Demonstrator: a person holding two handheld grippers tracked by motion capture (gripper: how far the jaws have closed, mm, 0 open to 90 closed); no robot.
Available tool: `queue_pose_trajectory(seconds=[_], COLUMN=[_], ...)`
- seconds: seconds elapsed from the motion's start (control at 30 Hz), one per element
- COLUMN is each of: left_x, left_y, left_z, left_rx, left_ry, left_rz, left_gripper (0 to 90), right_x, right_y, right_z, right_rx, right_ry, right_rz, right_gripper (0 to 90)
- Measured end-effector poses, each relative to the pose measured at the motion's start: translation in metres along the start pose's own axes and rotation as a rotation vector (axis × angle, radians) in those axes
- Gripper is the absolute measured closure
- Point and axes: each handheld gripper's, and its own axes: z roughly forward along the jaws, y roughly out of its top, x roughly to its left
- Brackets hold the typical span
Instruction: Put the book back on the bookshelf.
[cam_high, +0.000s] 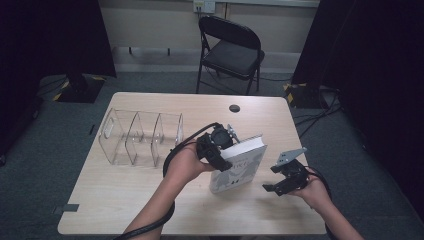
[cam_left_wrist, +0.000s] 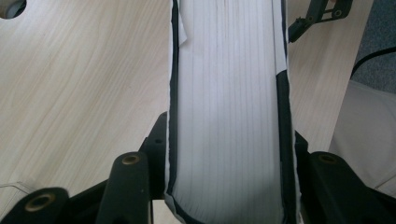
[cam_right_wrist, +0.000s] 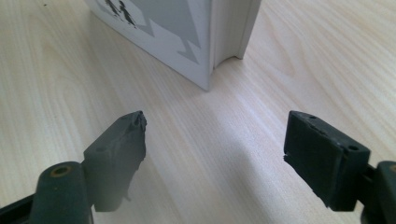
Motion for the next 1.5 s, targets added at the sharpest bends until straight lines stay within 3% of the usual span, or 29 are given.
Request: queue_pose_trajectory(seconds=[0.2, 0.33, 0.47, 0.67, 1.03, 1.5], left_x=[0.0, 0.0, -0.001, 0.001, 0.0, 0.003], left_y=[0.0, -0.001, -0.001, 0.001, 0.007, 0.01], left_z=[0.0, 0.0, 0.001, 0.001, 0.01, 0.023], left_rx=[-0.004, -0.007, -0.008, -0.002, 0.035, 0.06], left_ry=[0.001, 0.001, 0.001, 0.005, 0.044, 0.028], left_rz=[0.005, -0.003, 0.001, -0.018, 0.023, 0.021], left_gripper=[52.6, 52.2, 51.9, 50.3, 46.1, 41.9], right_x=[-0.002, -0.001, 0.0, -0.002, 0.001, 0.004], right_y=[-0.011, -0.02, -0.026, -0.034, -0.043, -0.055], right_z=[0.01, 0.02, 0.027, 0.033, 0.035, 0.038], right_rx=[0.001, 0.001, 0.003, -0.01, -0.087, -0.187], right_ry=[-0.038, -0.032, -0.069, -0.083, -0.112, -0.162], right_rz=[0.037, 0.063, 0.06, 0.082, 0.097, 0.141], right_gripper=[19.8, 20.0, 19.3, 19.8, 16.6, 13.6])
